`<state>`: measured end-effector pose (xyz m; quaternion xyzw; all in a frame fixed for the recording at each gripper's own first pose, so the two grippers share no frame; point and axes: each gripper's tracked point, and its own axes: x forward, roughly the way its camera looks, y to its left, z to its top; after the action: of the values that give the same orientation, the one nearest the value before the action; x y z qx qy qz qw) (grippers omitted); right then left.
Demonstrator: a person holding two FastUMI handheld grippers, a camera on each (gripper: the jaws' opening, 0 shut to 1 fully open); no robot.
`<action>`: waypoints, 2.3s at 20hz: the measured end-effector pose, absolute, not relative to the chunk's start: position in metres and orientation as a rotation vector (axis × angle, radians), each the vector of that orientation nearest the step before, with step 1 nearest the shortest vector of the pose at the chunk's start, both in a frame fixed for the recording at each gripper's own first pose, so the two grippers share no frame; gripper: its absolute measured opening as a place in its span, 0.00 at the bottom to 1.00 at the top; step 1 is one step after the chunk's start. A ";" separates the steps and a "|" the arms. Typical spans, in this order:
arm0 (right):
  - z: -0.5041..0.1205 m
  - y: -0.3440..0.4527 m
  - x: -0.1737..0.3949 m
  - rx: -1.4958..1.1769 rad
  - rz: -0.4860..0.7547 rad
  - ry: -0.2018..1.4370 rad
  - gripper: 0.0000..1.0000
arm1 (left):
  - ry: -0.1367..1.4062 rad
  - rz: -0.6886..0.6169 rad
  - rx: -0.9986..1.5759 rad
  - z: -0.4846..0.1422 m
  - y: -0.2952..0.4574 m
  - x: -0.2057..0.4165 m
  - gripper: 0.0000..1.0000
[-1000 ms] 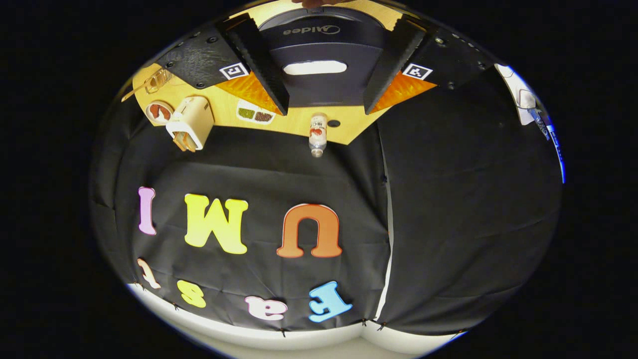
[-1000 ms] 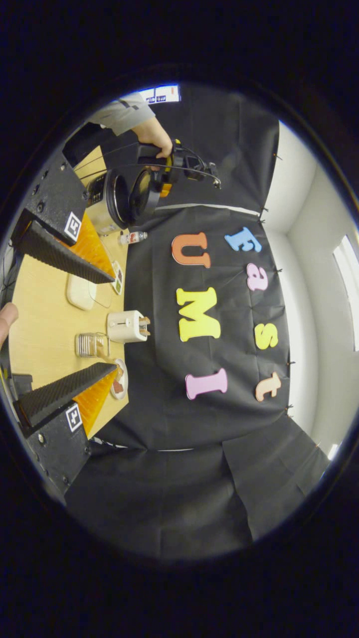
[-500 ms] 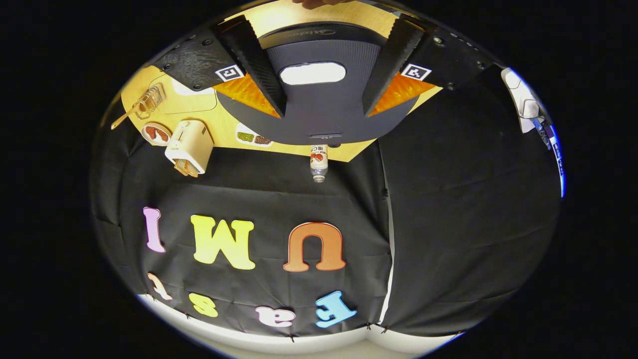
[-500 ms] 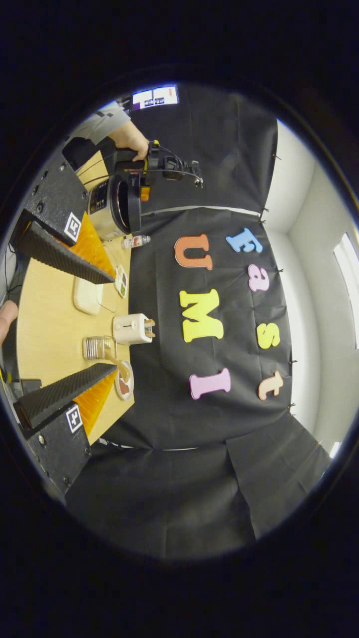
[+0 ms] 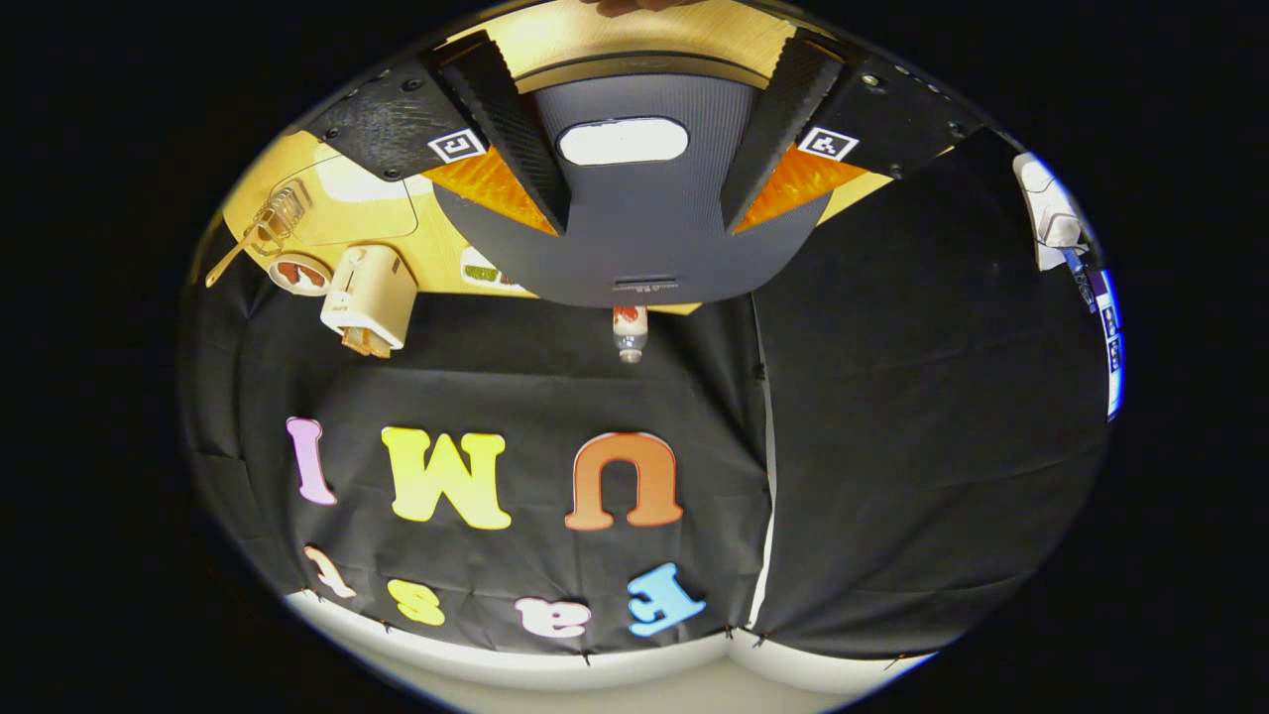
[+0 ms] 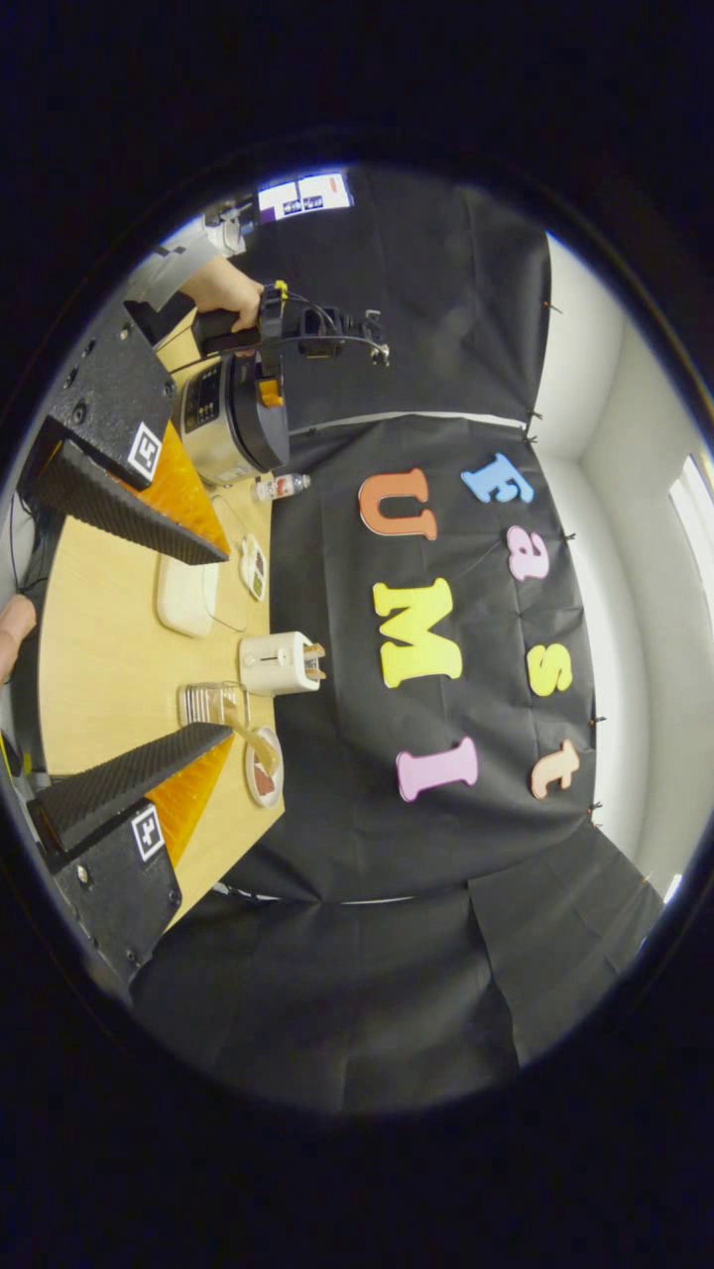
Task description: Close the left gripper, press the button to open the rice cooker; take a wooden spoon from the chopstick holder with the right hand, scoop a spoonful of rice and pour it into the rice cooker, then put the wooden spoon back into the chopstick holder.
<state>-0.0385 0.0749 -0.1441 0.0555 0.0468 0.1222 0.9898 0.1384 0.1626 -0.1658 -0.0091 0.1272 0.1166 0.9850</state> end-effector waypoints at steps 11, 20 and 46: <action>-0.157 0.087 -0.027 0.100 0.245 0.118 0.97 | 0.133 0.249 -0.013 -0.171 0.163 0.138 1.00; -0.148 0.078 -0.025 0.064 0.210 0.092 0.97 | 0.136 0.228 -0.010 -0.170 0.160 0.135 0.93; -0.027 0.053 -0.047 0.043 0.151 -0.065 1.00 | 0.089 0.010 -0.027 -0.010 0.011 -0.030 0.96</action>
<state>-0.0473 0.0534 -0.0268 0.0217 -0.0322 0.0754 0.9964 -0.0296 0.0110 -0.0098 -0.0134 0.0445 0.0052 0.9989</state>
